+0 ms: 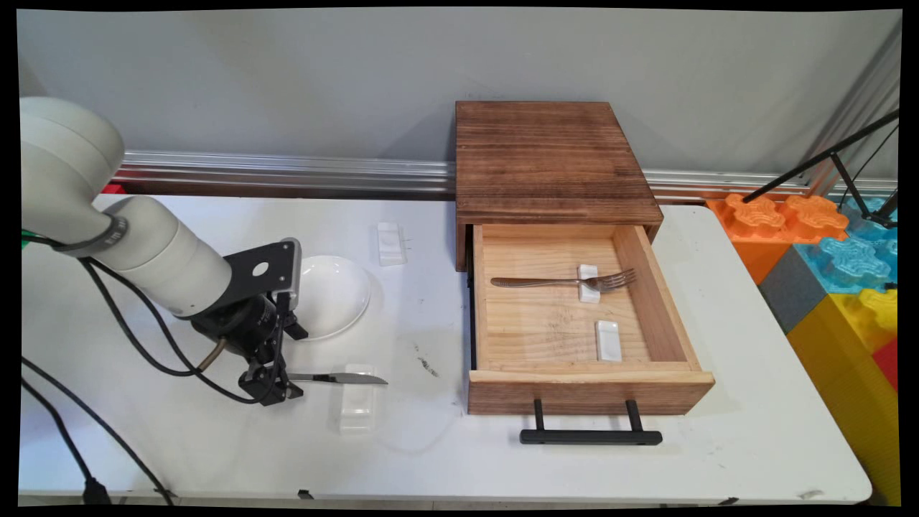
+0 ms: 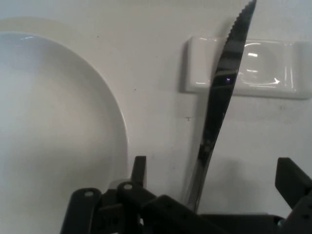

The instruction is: Pick up the knife from the right of the white plate

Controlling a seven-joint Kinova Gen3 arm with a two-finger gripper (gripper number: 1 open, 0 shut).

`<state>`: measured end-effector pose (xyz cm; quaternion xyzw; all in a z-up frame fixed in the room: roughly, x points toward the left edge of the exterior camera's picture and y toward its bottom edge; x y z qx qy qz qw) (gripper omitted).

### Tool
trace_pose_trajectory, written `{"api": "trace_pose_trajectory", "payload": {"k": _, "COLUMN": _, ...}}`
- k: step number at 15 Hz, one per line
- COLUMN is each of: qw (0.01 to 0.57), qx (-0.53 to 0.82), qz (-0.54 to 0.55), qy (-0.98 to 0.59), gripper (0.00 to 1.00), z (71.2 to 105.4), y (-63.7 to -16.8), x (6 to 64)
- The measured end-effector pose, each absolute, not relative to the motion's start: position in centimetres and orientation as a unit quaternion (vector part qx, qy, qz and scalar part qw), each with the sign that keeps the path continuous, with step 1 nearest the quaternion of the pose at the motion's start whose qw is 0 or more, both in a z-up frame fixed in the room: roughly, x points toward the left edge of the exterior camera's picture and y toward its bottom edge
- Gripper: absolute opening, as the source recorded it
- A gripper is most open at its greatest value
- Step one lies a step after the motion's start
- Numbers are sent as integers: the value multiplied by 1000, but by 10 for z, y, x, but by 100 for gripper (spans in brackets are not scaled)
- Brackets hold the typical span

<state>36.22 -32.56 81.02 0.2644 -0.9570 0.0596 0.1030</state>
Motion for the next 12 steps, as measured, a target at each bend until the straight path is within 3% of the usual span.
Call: {"api": "trace_pose_trajectory", "payload": {"k": 12, "qw": 137, "qx": 236, "qz": 45, "qy": -961, "gripper": 100, "z": 781, "y": -327, "x": 381}}
